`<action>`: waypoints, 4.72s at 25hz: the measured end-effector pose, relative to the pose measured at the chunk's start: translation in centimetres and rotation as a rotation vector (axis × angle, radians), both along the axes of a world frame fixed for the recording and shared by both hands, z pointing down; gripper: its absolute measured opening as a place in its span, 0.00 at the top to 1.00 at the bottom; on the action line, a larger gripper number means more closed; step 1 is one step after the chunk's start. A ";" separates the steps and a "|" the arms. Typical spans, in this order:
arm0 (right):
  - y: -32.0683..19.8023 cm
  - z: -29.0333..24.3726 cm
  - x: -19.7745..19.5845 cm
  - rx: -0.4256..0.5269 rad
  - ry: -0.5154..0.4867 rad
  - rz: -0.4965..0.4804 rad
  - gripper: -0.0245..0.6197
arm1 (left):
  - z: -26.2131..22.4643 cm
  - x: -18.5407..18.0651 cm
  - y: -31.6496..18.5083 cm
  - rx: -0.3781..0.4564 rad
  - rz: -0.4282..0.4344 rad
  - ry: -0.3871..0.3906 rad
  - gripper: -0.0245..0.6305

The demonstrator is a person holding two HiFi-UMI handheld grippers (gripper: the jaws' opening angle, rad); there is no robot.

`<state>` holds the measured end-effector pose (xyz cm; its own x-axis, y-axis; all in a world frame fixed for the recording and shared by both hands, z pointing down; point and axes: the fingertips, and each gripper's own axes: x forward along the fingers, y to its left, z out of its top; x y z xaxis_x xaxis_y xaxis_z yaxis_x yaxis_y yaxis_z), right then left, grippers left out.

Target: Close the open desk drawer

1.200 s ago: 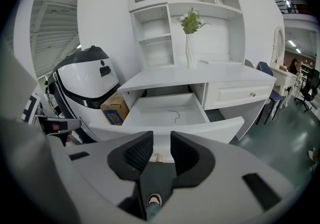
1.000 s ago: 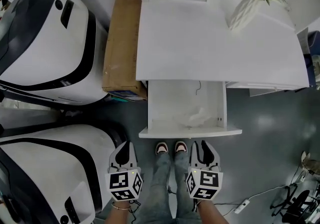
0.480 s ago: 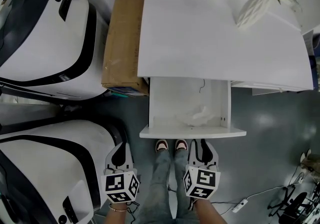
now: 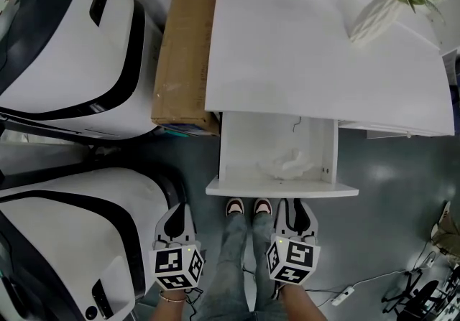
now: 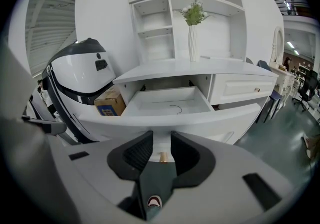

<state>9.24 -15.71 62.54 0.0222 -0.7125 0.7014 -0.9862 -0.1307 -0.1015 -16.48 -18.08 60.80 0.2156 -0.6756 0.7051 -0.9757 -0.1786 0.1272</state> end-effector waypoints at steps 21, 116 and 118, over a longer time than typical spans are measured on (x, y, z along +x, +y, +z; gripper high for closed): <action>-5.9 0.0 1.2 0.016 0.001 -0.014 0.77 | 0.1 -1.1 -3.5 0.003 -0.061 -0.019 0.94; 1.6 -28.2 19.7 0.500 0.154 0.288 0.95 | -27.1 7.6 -8.9 0.554 0.028 0.189 0.93; 3.1 -27.6 20.8 0.486 0.167 0.319 0.95 | -27.6 8.1 -9.0 0.563 0.039 0.199 0.94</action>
